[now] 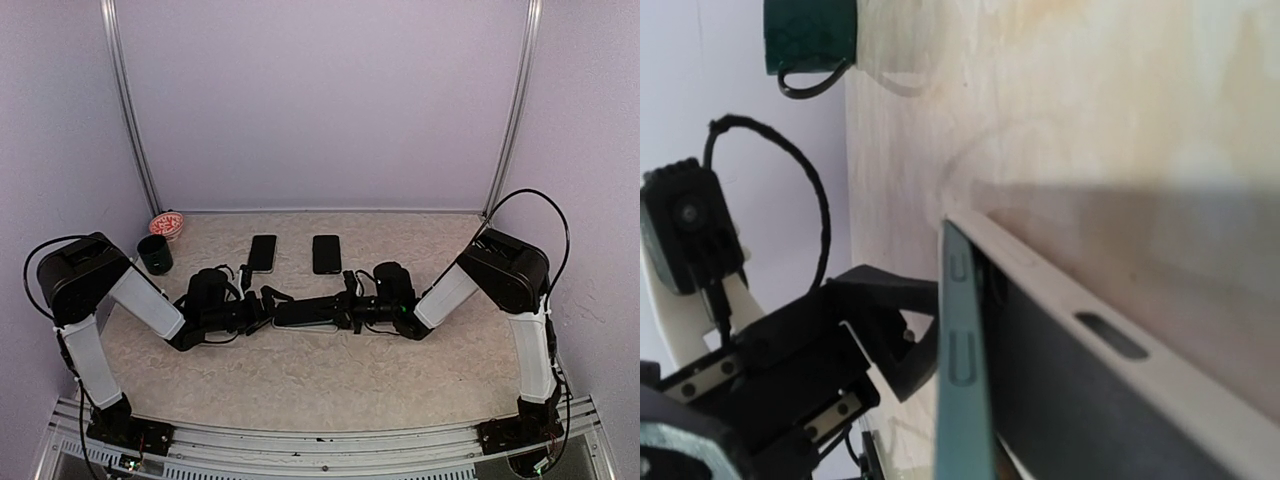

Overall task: Put the phone into the phone case
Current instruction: Install the phone on the phone case.

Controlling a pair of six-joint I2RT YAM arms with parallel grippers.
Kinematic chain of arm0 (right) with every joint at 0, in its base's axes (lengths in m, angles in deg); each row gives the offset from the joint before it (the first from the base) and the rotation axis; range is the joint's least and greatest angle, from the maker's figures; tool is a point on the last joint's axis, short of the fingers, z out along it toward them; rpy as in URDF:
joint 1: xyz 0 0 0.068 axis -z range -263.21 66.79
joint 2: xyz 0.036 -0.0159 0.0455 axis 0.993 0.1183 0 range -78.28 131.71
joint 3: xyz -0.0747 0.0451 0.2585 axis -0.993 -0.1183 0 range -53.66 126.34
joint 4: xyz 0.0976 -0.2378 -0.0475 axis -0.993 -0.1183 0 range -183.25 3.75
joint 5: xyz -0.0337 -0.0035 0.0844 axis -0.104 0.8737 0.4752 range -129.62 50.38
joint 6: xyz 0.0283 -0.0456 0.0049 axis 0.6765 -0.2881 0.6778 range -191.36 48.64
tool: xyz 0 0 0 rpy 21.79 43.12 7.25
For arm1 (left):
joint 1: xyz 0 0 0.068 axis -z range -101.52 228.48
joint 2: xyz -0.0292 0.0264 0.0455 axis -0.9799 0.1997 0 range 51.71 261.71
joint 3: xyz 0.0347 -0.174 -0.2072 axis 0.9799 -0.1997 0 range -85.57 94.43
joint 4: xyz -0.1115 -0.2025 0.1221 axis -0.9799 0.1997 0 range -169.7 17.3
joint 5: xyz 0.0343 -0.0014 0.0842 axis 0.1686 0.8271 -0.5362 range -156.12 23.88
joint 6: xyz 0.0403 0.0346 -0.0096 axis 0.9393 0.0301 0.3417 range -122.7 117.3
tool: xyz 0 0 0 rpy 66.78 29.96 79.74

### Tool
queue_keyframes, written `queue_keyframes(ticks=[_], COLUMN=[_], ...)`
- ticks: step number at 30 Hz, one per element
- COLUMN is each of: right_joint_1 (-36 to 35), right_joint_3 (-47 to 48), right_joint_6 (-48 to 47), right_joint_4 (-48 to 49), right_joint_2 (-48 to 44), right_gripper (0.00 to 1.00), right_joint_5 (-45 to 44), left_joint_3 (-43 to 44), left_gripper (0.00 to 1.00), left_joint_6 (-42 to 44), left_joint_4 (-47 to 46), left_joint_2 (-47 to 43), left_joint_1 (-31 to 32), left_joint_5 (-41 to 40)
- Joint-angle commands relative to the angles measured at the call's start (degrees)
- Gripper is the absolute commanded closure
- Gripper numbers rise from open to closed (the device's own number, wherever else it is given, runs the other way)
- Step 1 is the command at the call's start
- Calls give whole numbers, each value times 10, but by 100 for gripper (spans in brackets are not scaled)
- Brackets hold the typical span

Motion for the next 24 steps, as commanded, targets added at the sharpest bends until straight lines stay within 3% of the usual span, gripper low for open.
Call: queue_keyframes(ticks=[1,13,24], right_joint_1=[6,10,11], right_joint_3=[-25,-33,-17], right_joint_6=[0,-19,-124], right_joint_4=[47,131,100], right_joint_2=[-21,-23,-27], right_gripper=[100,100,100], right_joint_5=[26,72,124], left_joint_3=[-1,-2,14], left_gripper=[1,1,5], left_joint_6=[8,10,20], left_joint_4=[16,16,-8], left_joint_2=[-14,-20,-54], left_joint_1=[-1,-4,-4], left_joint_5=[26,41,123])
